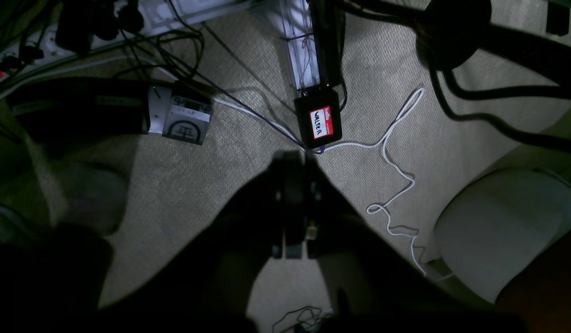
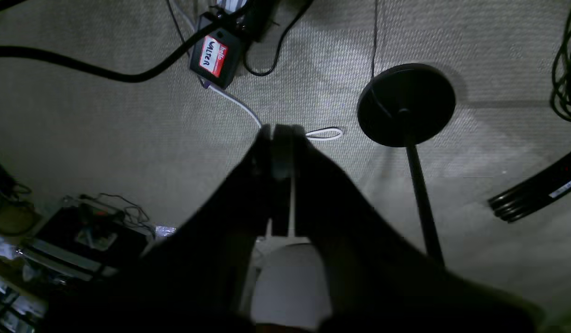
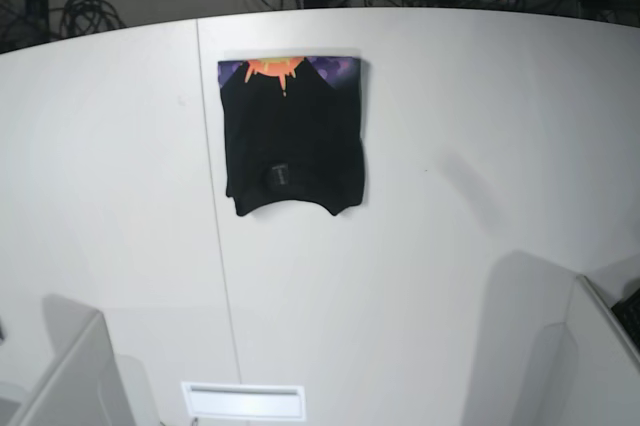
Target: Fold the T-shirt properly
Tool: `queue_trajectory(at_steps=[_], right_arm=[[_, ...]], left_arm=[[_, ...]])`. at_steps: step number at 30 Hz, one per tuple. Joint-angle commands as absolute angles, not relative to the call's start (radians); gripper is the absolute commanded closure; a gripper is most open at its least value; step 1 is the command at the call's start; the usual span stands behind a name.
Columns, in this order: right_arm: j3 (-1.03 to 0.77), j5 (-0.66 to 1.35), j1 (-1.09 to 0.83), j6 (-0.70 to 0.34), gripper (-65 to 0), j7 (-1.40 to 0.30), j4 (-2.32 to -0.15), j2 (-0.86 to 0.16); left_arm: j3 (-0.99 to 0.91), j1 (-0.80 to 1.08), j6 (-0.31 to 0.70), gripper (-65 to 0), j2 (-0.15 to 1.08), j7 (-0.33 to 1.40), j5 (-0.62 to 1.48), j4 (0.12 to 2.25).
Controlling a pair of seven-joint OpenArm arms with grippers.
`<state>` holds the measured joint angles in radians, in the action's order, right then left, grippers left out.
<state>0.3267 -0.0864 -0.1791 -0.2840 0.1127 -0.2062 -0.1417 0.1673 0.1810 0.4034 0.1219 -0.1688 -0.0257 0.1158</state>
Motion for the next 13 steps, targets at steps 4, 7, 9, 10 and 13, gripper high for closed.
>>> queue_trajectory(at_steps=[4,7,9,10,13], right_arm=[[0.325,-0.085,-0.203,-0.288,0.0,0.114,-0.203,-0.151],[0.325,-0.085,-0.217,-0.288,0.0,0.114,-0.203,-0.151],[0.325,-0.085,-0.222,-0.288,0.0,0.114,-0.205,-0.151],[0.325,-0.085,-0.223,-0.288,0.0,0.114,-0.206,-0.151],[0.325,-0.085,-0.225,-0.288,0.0,0.114,-0.206,-0.151]], left_arm=[[0.165,0.197,0.414,0.0,0.125,-0.171,-0.03,0.114],[0.165,0.199,0.414,0.0,0.125,-0.171,-0.03,0.114],[0.165,0.199,0.414,0.0,0.125,-0.171,-0.03,0.114],[0.165,0.199,0.414,0.0,0.125,-0.171,-0.03,0.114],[0.163,0.197,0.414,0.0,0.125,-0.171,-0.024,0.114]])
